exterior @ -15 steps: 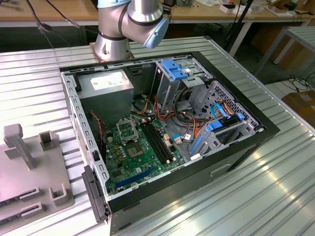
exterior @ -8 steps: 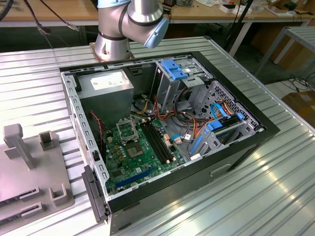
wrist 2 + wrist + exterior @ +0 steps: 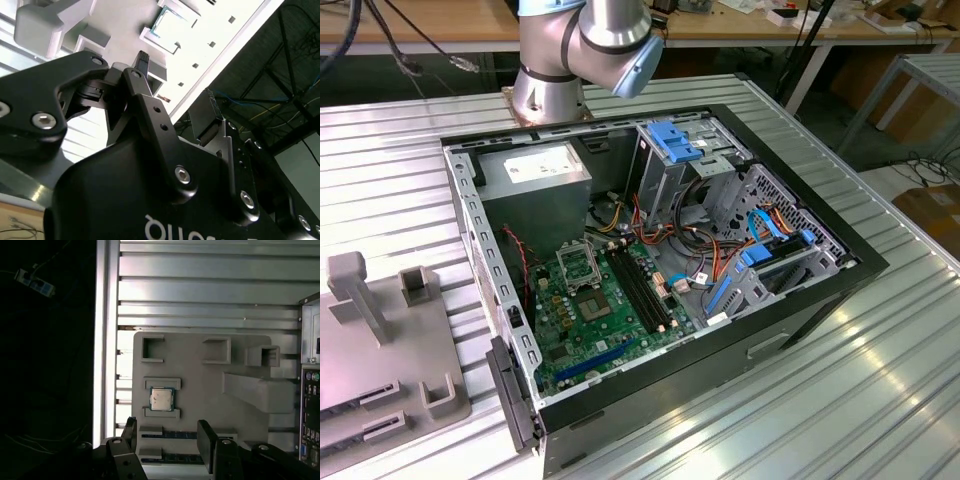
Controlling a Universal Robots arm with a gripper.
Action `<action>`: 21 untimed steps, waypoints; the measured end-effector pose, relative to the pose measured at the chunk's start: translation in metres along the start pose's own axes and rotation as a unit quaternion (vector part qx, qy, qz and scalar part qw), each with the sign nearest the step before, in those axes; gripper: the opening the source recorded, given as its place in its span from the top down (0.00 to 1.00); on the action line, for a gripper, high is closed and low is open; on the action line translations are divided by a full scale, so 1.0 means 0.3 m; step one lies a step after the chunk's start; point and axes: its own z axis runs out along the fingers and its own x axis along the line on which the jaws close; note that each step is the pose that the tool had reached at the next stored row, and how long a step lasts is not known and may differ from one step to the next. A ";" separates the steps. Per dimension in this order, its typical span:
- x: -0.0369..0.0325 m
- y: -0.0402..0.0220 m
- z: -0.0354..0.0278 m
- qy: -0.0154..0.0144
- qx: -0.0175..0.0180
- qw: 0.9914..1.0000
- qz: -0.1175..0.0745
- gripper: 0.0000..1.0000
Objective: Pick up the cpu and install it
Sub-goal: 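Pick up the cpu and move it towards the insertion slot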
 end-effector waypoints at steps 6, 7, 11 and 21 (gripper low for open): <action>0.000 -0.006 0.027 0.002 0.001 1.000 -0.031 0.40; 0.002 -0.006 0.033 0.002 0.001 0.999 -0.033 0.40; 0.008 -0.008 0.071 0.002 0.001 1.000 -0.031 0.40; 0.006 -0.011 0.142 0.002 0.001 1.000 -0.029 0.40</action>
